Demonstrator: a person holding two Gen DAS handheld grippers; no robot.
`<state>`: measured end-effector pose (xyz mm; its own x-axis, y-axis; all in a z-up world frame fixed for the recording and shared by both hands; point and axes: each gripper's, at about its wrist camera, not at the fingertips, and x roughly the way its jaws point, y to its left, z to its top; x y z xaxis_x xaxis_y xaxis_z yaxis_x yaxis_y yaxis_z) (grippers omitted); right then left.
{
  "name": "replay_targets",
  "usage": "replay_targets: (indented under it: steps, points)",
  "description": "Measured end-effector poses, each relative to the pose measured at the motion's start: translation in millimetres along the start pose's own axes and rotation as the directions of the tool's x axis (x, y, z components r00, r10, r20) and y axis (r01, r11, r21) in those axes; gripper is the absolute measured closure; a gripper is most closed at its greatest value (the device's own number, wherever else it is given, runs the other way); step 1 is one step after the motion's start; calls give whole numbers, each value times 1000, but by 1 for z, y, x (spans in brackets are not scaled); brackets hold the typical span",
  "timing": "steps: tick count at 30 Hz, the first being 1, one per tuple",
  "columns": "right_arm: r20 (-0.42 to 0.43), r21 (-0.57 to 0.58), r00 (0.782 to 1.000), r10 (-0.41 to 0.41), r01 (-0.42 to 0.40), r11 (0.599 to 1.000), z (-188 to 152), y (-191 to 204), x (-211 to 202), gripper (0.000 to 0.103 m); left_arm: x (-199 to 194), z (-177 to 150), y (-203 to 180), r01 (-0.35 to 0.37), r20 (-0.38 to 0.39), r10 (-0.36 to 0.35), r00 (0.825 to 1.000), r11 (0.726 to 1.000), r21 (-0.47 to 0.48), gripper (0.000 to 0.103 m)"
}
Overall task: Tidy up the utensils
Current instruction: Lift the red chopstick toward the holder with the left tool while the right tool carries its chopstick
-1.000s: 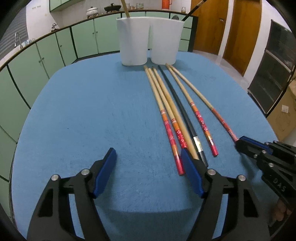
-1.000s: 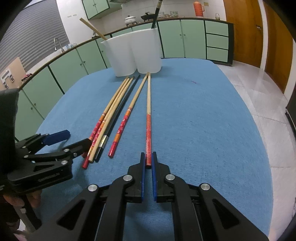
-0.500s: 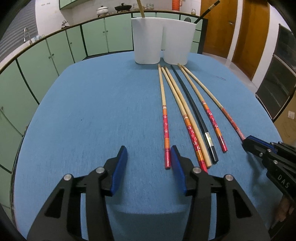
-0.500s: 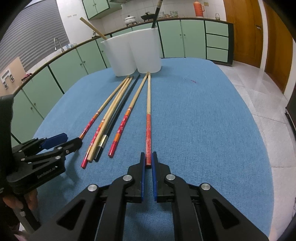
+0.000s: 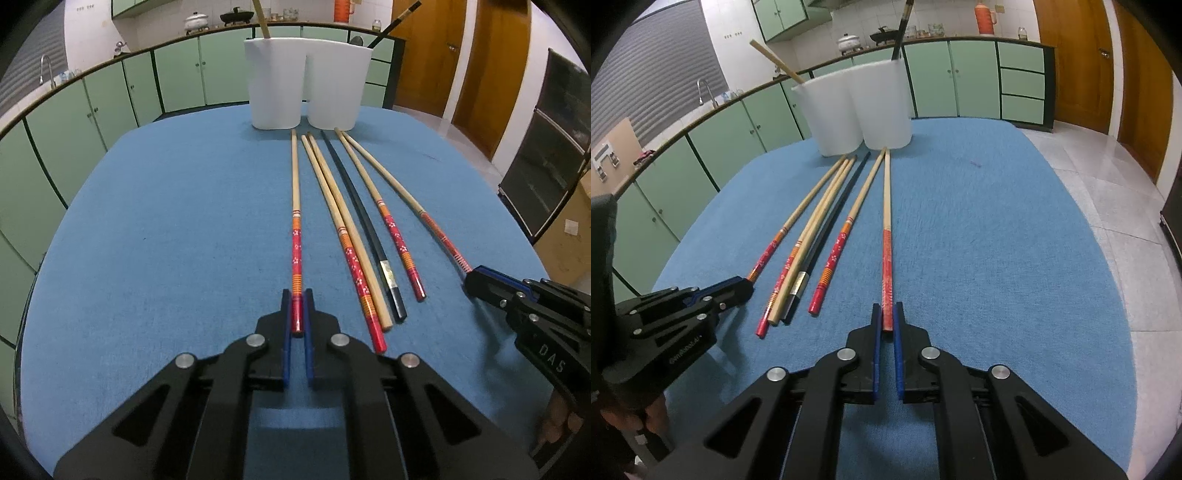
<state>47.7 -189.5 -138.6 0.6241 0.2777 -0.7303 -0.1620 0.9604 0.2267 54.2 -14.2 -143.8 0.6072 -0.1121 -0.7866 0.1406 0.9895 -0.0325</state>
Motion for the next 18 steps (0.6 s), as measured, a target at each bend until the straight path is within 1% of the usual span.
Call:
replay_targets:
  steps: [3,6,10,13,18]
  points:
    - [15,-1,1000,6,-6,1000,1,-2,-11,97,-12,2,3,9,14,-9,1000,1000,-2,98]
    - [53,-10,999,5,-4,1000,8,-3,-30,97,-31,9,4,0,40,-1,999,1000,12,98]
    - [117,-21,993,9,-7,1000,23,-3,-56,97,-59,23,7,5,103,-7,995,1000,19,98]
    - [165,-31,986,15,-10,999,36,-4,-75,97,-82,36,6,3,164,-8,986,1000,30,98]
    - [234,-42,972,34,-25,999,57,-1,-100,97,-116,63,8,23,260,-31,965,999,34,98]
